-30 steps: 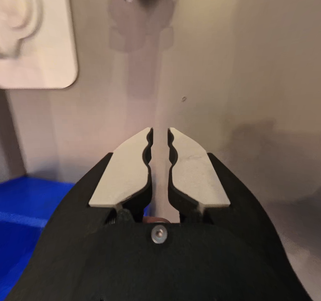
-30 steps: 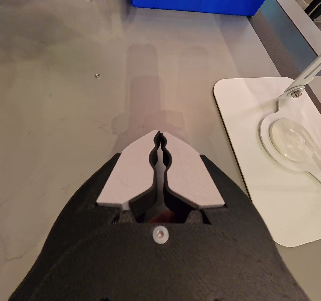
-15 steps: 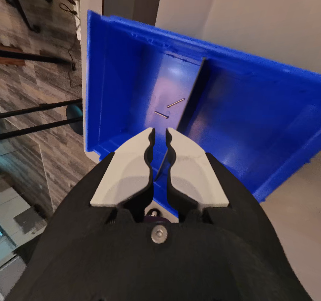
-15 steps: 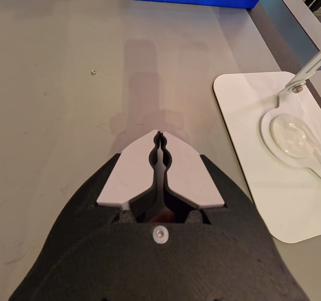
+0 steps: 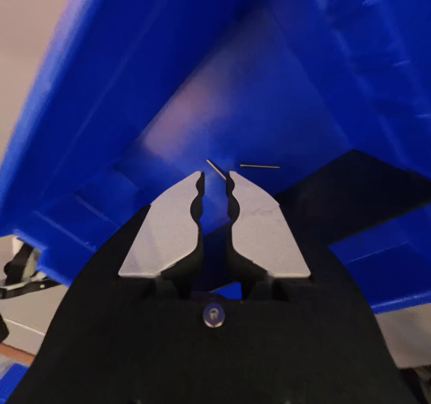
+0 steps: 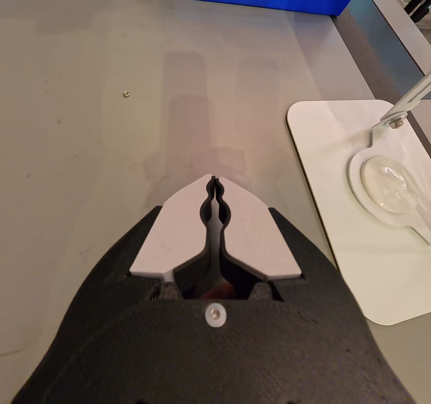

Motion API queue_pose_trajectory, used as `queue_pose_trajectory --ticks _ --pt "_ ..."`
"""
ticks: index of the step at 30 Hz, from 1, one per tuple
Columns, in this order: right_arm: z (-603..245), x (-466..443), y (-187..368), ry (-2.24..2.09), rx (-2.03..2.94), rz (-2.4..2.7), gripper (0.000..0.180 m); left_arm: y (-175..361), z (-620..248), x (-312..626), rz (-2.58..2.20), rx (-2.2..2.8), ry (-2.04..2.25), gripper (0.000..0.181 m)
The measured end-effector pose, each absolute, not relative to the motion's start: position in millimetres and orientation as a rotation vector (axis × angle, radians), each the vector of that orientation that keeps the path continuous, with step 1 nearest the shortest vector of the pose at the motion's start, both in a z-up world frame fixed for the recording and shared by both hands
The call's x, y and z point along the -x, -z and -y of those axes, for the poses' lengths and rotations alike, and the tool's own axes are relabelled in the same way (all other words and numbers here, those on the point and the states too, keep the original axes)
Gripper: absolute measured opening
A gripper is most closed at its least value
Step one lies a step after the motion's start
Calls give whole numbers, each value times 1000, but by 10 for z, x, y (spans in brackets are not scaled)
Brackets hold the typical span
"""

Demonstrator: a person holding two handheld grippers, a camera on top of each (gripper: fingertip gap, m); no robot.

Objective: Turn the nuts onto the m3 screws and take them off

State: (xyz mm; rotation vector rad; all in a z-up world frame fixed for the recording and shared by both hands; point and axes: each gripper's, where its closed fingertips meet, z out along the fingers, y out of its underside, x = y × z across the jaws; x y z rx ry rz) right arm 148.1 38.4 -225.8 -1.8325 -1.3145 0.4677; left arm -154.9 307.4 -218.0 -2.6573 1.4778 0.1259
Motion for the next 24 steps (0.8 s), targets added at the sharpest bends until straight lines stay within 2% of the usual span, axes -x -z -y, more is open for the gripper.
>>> queue_pose_trajectory --ticks 2,6,17,24 --pt "-376 -1479 2263 -453 1824 1323 0 2292 -3019 1578 -1449 2751 -103 28" --pt "-360 -1478 2265 -438 1811 1335 0 2433 -3063 1678 -1411 2821 -194 28" --pt "-348 -1477 2263 -430 1800 1342 0 2486 -3027 1573 -1349 2863 -43 2" --pt "-348 -1476 2263 -431 1799 1342 0 2371 -3032 1518 -1371 2740 -46 3"
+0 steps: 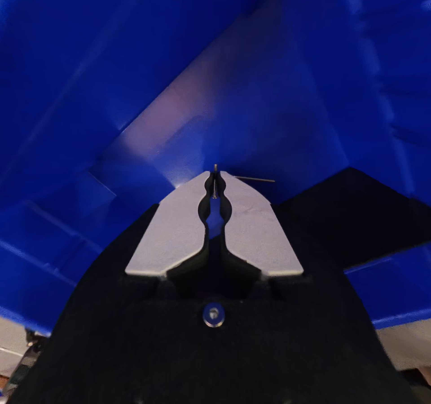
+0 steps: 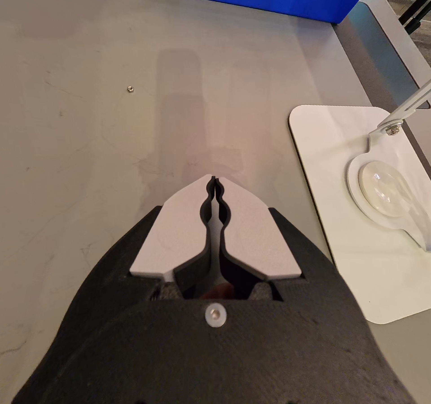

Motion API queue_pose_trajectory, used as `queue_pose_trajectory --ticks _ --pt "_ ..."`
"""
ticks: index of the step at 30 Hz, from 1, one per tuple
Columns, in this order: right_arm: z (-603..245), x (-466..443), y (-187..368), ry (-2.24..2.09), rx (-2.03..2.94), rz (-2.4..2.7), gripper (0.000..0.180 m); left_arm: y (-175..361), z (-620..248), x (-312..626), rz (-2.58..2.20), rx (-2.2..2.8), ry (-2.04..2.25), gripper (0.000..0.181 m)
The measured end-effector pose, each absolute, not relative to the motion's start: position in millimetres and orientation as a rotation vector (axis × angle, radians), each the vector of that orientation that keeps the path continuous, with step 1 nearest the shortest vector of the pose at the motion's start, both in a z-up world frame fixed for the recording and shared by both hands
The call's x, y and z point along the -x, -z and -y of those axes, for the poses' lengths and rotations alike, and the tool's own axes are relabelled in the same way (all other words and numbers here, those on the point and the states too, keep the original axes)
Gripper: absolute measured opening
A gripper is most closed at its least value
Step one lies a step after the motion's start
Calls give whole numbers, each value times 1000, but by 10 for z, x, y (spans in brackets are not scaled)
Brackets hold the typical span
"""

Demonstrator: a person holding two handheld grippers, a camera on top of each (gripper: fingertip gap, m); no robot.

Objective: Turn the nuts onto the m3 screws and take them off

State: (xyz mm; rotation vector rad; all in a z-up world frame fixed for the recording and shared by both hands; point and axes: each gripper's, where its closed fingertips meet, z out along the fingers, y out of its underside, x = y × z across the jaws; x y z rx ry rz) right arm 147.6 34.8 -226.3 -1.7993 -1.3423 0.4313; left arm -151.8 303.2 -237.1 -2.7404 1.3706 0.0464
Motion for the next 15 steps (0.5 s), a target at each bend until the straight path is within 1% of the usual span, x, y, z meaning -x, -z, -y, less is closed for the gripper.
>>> queue_pose_trajectory --ticks 3,5,8,15 --pt "-351 -1474 2264 -433 1801 1342 0 2164 -3004 1454 -1352 2665 14 2" --pt "-351 -1474 2263 -435 1801 1341 0 1972 -2939 1357 -1327 2611 127 2" --pt "-351 -1473 2263 -432 1799 1341 0 1659 -2871 1370 -1326 2528 108 2" --pt "-350 -1466 2266 -421 1793 1347 0 962 -2279 1233 -1360 2334 132 2"
